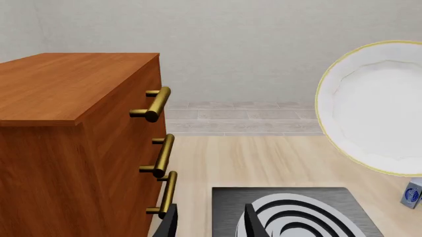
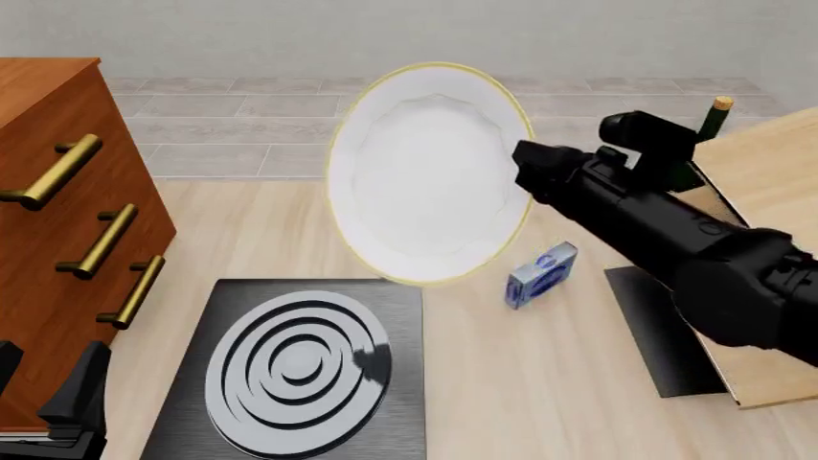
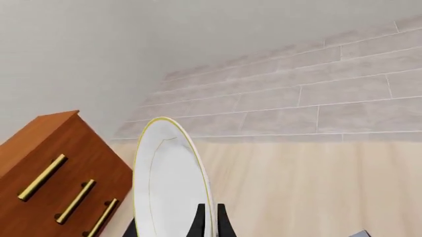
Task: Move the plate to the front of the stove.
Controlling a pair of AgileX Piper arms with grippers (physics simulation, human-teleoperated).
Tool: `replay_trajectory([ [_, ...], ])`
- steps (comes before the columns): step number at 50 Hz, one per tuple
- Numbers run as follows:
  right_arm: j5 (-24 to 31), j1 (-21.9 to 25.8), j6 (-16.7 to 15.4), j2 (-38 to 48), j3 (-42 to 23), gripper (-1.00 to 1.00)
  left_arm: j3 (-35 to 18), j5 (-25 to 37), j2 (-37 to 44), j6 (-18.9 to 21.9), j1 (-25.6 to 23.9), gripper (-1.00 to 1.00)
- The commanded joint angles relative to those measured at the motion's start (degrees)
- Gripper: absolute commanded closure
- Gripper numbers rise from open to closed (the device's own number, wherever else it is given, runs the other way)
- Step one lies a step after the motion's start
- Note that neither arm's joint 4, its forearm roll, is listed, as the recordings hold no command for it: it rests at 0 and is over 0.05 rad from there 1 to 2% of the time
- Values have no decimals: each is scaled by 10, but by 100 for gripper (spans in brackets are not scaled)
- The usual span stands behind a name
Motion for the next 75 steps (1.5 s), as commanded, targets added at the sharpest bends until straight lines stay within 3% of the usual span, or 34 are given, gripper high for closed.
replay_trajectory([
  [1,-36,21,-23,63,-42,100,0,0,0,0,0,-100],
  [24,-104,34,12,163,-83,100,0,0,0,0,0,-100],
  [39,-119,35,11,242,-142,100,0,0,0,0,0,-100],
  [54,-118,39,24,313,-205,100,0,0,0,0,0,-100],
  [56,-122,38,49,327,-212,100,0,0,0,0,0,-100],
  [67,-91,44,53,366,-269,100,0,0,0,0,0,-100],
  [75,-73,40,75,398,-315,100,0,0,0,0,0,-100],
])
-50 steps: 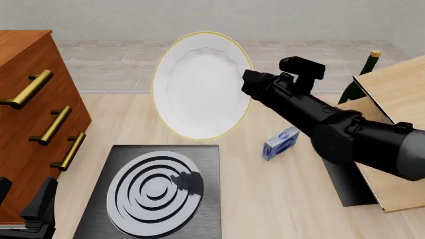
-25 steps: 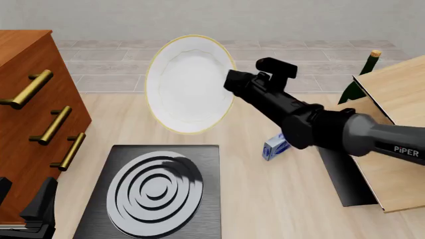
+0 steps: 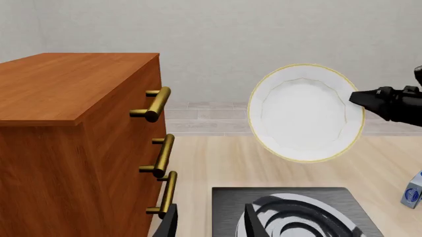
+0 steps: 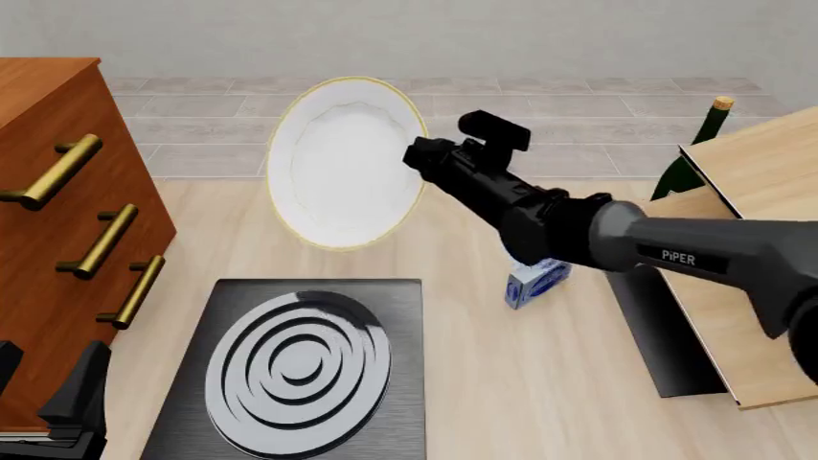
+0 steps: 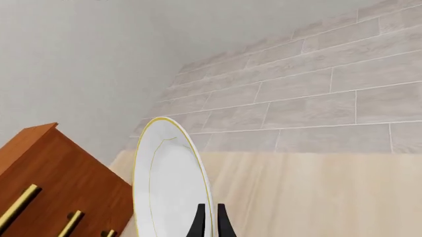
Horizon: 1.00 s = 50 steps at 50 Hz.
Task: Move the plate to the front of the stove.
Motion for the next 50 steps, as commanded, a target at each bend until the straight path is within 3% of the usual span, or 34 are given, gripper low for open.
replay_trajectory([
  [1,20,-2,32,47,-66,100,0,0,0,0,0,-100],
  [7,35,3,63,74,-97,100,0,0,0,0,0,-100],
  [17,56,-1,86,116,-137,100,0,0,0,0,0,-100],
  [31,111,0,99,171,-208,100,0,0,0,0,0,-100],
  [50,160,16,101,191,-236,100,0,0,0,0,0,-100],
])
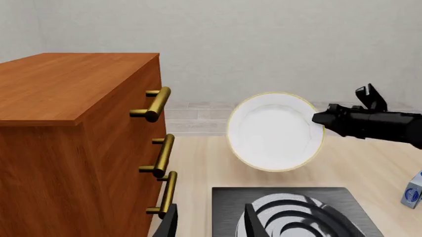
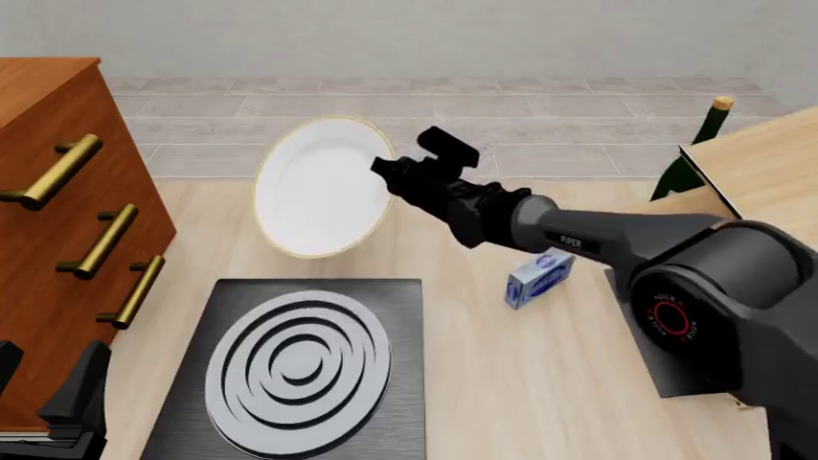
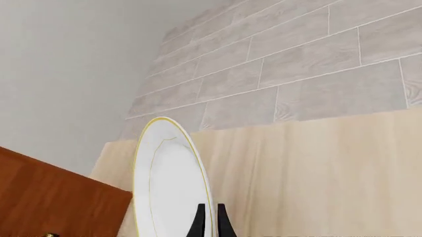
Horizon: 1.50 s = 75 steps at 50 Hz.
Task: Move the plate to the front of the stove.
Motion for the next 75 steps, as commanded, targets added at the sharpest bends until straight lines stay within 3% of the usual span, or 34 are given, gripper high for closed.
replay_trajectory([
  [1,35,6,5,12,-32,100,0,0,0,0,0,-100],
  [14,67,-10,15,65,-104,100,0,0,0,0,0,-100],
  [51,178,-12,7,213,-316,100,0,0,0,0,0,-100],
  [62,195,-10,12,235,-345,100,0,0,0,0,0,-100],
  [75,255,-4,-2,257,-392,100,0,0,0,0,0,-100],
])
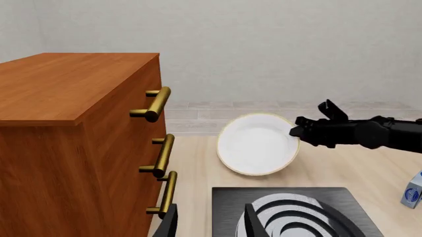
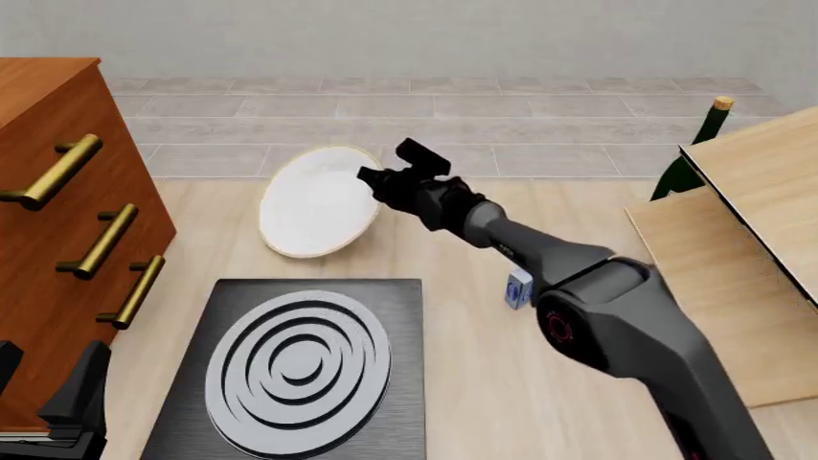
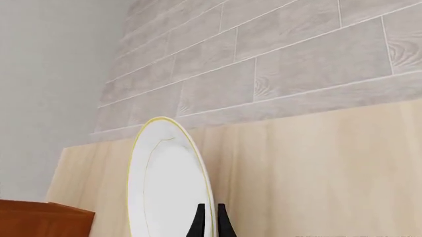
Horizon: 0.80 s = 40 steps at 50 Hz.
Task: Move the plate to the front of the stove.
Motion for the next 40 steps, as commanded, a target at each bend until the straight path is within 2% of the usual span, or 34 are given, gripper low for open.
replay_trajectory([
  [1,40,6,-8,21,-33,100,0,0,0,0,0,-100],
  [6,46,9,-12,24,-28,100,0,0,0,0,0,-100],
  [20,-1,20,-12,-6,75,100,0,0,0,0,0,-100],
  [28,-11,17,-13,-12,93,100,0,0,0,0,0,-100],
  [29,-12,17,-11,-12,94,-100,0,0,0,0,0,-100],
  [40,-9,13,-18,-13,90,-100,0,0,0,0,0,-100],
])
